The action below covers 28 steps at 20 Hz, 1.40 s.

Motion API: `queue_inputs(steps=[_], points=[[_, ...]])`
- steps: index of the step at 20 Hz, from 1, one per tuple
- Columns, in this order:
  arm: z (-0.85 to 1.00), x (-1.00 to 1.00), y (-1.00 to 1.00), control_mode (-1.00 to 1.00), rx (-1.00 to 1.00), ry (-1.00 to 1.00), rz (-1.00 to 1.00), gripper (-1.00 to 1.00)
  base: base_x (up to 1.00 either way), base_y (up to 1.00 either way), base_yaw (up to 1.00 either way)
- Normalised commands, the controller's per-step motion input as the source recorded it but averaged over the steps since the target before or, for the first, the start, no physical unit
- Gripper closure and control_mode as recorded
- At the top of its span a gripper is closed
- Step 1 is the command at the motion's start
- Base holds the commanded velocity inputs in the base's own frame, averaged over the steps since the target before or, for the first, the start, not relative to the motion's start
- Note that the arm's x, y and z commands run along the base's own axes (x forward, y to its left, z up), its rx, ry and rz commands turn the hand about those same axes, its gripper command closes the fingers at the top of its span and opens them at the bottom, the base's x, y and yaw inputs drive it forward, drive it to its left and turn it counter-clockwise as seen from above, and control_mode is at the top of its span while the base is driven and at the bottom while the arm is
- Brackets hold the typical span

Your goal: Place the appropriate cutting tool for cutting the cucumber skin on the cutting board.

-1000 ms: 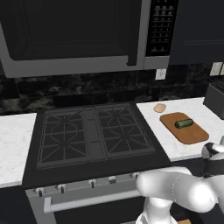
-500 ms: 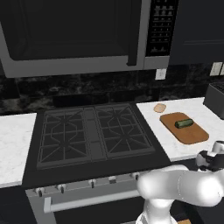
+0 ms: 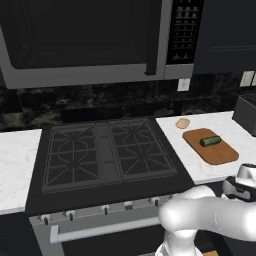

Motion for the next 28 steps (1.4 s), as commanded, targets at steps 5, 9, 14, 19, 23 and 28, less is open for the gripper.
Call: queue_inputs(steps=[5,9,14,19,23,28], points=[[-0.33,0.0,-0.11,-1.0,0.0,0.0,0.0,-1.0,0.0,0.0,0.0],[-0.41,0.0,0.0,-1.0,0.0,0.0,0.0,-1.0,0.0,0.0,0.0],[-0.57,0.0,0.05,-1.0,0.0,0.0,0.0,1.0,0.0,0.0,0.0],[-0.39,-0.12,0.2,-1.0,0.0,0.0,0.0,1.0,0.0,0.0,0.0],[-0.05,-0.28,0.41,-1.0,0.0,0.0,0.0,1.0,0.0,0.0,0.0],[0.12,-0.33,0.19,-1.0,0.0,0.0,-0.02,1.0,0.0,0.0,0.0]])
